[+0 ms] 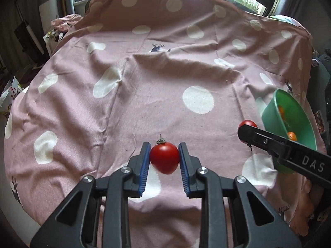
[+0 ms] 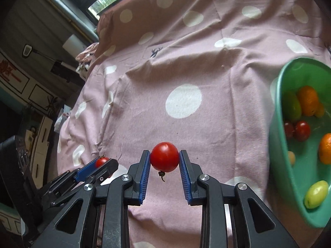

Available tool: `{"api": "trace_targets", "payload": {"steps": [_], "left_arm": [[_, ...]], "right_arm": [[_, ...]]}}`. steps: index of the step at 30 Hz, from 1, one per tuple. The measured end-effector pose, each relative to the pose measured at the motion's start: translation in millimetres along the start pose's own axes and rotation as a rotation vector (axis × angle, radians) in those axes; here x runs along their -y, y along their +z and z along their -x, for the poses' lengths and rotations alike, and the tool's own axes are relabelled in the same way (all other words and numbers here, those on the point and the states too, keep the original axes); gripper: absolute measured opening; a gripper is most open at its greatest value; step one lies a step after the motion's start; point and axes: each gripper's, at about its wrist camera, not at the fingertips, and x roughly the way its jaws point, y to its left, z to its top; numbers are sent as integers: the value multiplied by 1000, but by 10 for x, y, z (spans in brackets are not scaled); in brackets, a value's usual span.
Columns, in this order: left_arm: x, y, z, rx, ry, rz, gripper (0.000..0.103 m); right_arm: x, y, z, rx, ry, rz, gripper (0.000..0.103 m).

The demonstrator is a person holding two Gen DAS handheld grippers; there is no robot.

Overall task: Organize fruits
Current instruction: 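Carry both tomatoes over the green bowl and open both grippers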

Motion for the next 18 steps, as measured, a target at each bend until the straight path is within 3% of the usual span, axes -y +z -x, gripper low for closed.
{"api": "trace_targets", "payload": {"steps": [11,18], "left_arm": [[950,231,588,215,-132,-176,27],[1489,322,655,256,-246,-232,27]], "right_arm": [[592,91,912,263,-70,-160,30],[1033,34,1324,376,-156,-281,30]]}}
